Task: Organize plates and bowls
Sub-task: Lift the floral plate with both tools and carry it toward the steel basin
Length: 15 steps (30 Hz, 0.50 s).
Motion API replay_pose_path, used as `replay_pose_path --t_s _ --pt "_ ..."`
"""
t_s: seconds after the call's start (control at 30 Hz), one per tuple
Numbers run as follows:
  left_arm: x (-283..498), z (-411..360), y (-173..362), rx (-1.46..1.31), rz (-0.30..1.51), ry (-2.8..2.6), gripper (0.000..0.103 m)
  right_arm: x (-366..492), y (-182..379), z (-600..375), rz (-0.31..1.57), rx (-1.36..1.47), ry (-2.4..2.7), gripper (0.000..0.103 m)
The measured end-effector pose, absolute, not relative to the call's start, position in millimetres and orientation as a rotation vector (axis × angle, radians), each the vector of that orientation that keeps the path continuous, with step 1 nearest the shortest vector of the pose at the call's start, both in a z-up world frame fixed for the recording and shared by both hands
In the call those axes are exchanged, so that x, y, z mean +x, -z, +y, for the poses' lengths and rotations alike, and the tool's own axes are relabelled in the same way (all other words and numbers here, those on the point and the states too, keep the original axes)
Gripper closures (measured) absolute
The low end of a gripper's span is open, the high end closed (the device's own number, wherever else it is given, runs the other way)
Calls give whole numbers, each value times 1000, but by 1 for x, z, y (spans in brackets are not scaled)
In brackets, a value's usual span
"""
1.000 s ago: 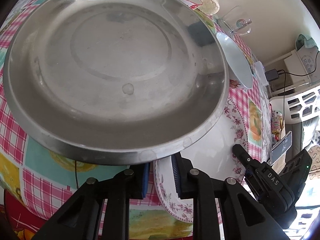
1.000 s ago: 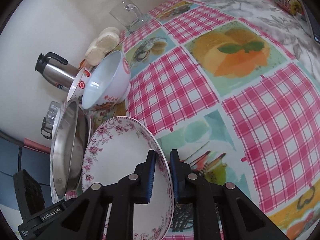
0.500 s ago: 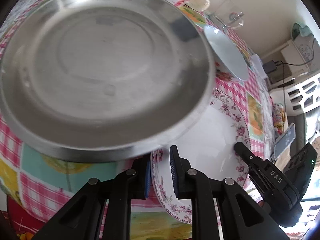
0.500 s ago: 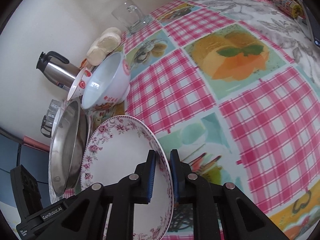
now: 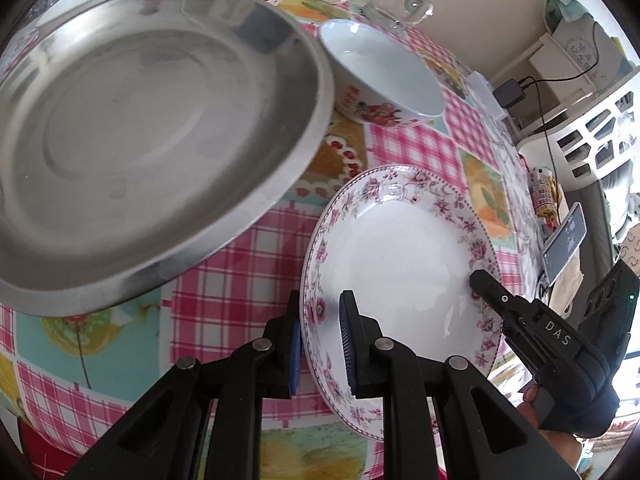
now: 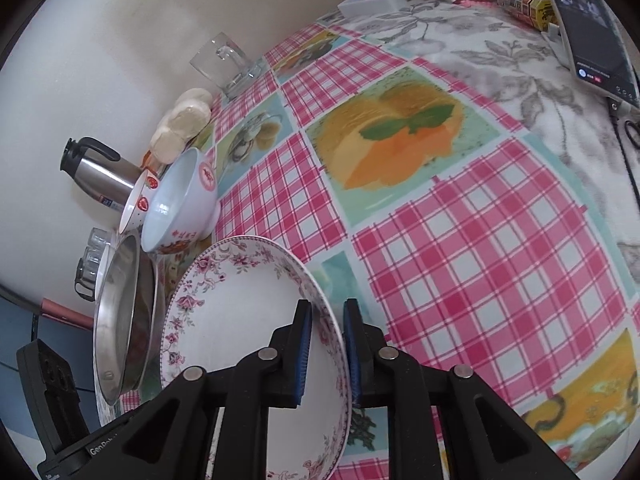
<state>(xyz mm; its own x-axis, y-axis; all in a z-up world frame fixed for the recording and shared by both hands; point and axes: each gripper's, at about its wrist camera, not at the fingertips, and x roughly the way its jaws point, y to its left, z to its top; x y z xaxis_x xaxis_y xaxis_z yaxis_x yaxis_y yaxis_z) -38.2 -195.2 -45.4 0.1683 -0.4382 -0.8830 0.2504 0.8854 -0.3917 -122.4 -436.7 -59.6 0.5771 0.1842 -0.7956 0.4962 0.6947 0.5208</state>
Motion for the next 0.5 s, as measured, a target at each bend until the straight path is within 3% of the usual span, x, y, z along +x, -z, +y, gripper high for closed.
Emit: replay_pose_path --t_s 0.5 --pt "-40 -204 15 -177 1201 581 85 -135 42 -447 894 790 269 85"
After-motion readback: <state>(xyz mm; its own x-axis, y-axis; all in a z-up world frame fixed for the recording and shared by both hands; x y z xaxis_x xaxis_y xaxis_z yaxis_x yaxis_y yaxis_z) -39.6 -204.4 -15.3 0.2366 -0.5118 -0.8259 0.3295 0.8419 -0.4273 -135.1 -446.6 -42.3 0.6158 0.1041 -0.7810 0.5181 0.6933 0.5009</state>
